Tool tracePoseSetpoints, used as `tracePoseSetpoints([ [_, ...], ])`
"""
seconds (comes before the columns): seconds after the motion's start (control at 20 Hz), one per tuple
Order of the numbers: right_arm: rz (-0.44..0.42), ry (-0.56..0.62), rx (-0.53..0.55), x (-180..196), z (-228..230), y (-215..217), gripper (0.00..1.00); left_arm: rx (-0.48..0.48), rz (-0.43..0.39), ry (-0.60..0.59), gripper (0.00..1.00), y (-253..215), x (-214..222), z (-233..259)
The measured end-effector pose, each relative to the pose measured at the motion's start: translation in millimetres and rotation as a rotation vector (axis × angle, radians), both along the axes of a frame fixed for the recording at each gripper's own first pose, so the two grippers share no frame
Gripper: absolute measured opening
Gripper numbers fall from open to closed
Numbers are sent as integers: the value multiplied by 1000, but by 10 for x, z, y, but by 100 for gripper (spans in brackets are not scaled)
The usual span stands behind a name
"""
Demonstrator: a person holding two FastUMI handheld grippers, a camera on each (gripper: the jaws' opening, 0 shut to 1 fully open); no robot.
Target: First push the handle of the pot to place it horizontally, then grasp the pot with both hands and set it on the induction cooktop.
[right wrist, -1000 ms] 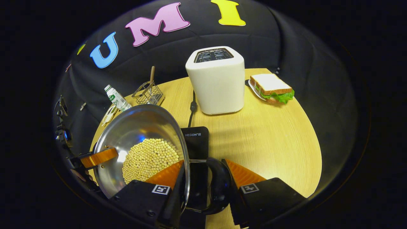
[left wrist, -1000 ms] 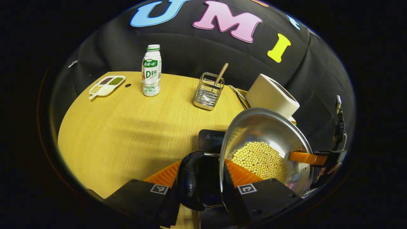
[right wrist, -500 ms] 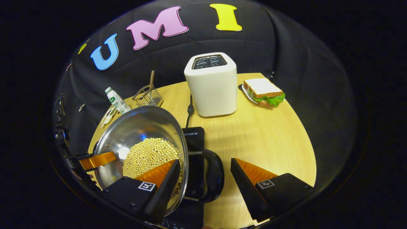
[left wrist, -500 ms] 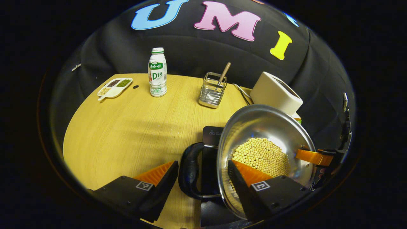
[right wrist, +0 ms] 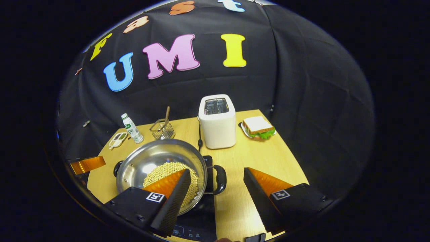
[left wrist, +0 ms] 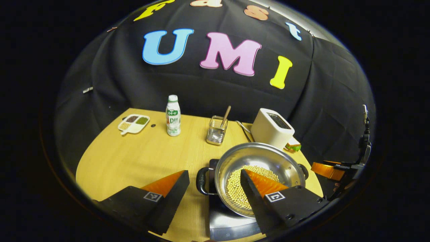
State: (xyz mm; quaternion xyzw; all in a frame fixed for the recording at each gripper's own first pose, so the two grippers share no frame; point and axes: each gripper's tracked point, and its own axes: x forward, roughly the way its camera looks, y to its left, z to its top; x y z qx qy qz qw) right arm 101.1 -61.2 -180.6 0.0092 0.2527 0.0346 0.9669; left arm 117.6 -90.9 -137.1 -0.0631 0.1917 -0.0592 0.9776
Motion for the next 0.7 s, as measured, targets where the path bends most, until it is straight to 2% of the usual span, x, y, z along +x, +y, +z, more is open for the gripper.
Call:
tracePoseSetpoints([
  [0.4,-57,-315,31,-651,1263,91,98,121,126,-314,95,683,-922,1059],
  [0.55,-67,-393,43,-989,1459,130,98,142,158,-401,95,799,-1266,1224],
  [0.7,-69,-439,8,-1242,1527,132,98,172,163,-439,93,857,-1608,1252],
])
